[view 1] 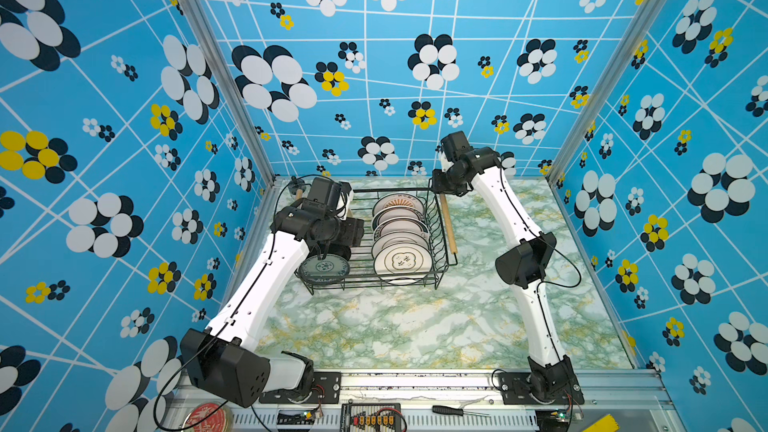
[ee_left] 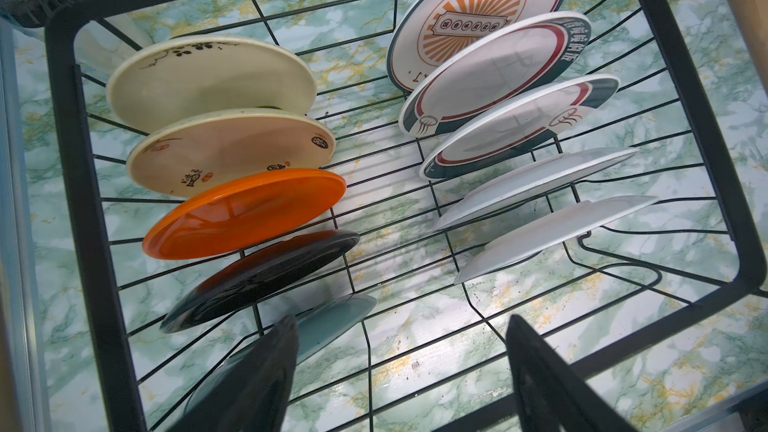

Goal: Unload the plates from the dish rack
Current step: 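Open the right gripper and withdraw it while the left gripper moves over the plates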

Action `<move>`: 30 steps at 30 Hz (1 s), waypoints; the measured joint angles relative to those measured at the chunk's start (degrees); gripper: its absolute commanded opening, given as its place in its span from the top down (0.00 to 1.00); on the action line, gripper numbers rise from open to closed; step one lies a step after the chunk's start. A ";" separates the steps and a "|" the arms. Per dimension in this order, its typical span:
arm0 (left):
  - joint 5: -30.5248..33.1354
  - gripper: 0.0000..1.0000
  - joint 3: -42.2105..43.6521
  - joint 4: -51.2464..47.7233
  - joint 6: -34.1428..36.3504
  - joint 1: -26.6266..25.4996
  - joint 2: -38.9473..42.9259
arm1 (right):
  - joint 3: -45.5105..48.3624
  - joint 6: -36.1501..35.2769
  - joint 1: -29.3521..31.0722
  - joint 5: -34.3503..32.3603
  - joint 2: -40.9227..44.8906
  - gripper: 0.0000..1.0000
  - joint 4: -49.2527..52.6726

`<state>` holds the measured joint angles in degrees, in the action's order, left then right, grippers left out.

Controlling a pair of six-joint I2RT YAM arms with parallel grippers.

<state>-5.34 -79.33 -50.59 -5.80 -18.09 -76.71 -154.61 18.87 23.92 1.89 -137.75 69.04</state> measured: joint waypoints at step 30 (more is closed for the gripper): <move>-11.39 0.01 6.67 7.28 13.18 -6.32 4.55 | 27.76 -2.71 -0.57 -0.48 24.68 0.01 -3.74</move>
<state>-16.73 -72.66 -43.31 7.38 -24.40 -72.16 -126.85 16.16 23.35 1.41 -113.08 65.30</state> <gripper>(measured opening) 0.992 0.992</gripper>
